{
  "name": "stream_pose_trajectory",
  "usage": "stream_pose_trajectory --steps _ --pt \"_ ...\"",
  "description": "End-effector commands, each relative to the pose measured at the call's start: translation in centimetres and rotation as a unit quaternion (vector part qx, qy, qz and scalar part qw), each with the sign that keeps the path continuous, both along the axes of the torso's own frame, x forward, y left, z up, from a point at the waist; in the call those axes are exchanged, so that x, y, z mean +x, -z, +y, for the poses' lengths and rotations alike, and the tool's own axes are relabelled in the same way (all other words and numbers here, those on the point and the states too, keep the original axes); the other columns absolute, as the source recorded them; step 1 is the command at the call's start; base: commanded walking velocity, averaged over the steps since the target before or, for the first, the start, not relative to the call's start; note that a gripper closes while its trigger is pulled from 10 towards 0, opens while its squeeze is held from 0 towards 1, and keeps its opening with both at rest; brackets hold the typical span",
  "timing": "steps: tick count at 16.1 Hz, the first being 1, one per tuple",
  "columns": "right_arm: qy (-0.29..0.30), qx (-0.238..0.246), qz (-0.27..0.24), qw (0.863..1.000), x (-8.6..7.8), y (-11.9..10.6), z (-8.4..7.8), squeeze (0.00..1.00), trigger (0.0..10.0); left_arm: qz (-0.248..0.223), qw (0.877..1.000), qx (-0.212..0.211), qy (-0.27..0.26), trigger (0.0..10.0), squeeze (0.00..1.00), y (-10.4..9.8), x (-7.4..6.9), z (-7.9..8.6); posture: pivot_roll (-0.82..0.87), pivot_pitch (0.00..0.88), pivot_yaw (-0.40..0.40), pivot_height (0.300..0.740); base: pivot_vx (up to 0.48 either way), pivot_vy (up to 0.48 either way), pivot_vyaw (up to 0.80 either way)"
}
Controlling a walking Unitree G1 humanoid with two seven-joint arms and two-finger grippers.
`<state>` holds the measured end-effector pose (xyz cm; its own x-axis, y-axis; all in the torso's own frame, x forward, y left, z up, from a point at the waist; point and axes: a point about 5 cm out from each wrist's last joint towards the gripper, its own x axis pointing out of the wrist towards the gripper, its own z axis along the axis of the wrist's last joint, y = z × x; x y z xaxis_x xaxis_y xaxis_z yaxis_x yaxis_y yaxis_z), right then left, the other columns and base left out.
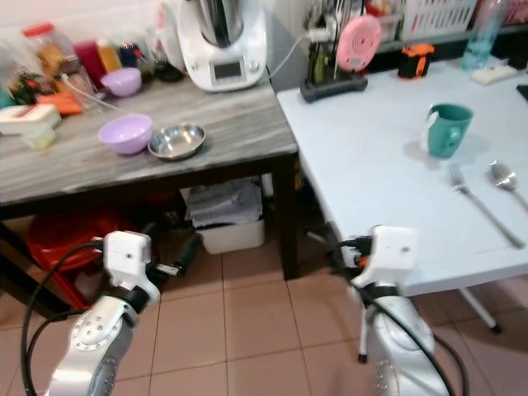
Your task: Setting the table
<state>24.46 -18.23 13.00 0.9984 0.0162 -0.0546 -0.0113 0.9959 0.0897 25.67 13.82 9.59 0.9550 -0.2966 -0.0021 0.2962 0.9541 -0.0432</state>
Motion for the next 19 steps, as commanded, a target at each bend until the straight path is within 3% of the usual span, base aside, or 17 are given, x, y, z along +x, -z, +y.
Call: stream_pose_trajectory --steps 1,9,17,19 --pt "-0.014 0.010 -0.008 1.000 0.10 -0.31 1.01 0.00 10.0 0.003 1.000 0.010 -0.013 10.0 0.00 -0.04 0.01 1.10 -0.09 0.000 0.120 0.740 0.000 -0.319 0.00" --pt "-0.011 0.016 -0.007 1.000 0.21 -0.13 1.25 0.00 10.0 0.005 1.000 0.010 -0.002 10.0 0.00 -0.20 0.21 0.87 -0.09 0.000 0.131 0.740 0.000 -0.324 0.65" --pt "-0.003 0.025 -0.004 1.000 0.55 0.07 1.28 0.00 10.0 0.007 1.000 0.012 0.003 10.0 0.00 -0.23 0.30 0.88 -0.08 0.000 0.133 0.740 0.000 -0.341 0.00" --pt "-0.002 0.028 -0.004 1.000 0.67 0.10 1.35 0.00 10.0 0.007 1.000 0.011 0.003 10.0 0.00 -0.22 0.30 0.87 -0.08 0.000 0.131 0.740 0.000 -0.347 -0.62"
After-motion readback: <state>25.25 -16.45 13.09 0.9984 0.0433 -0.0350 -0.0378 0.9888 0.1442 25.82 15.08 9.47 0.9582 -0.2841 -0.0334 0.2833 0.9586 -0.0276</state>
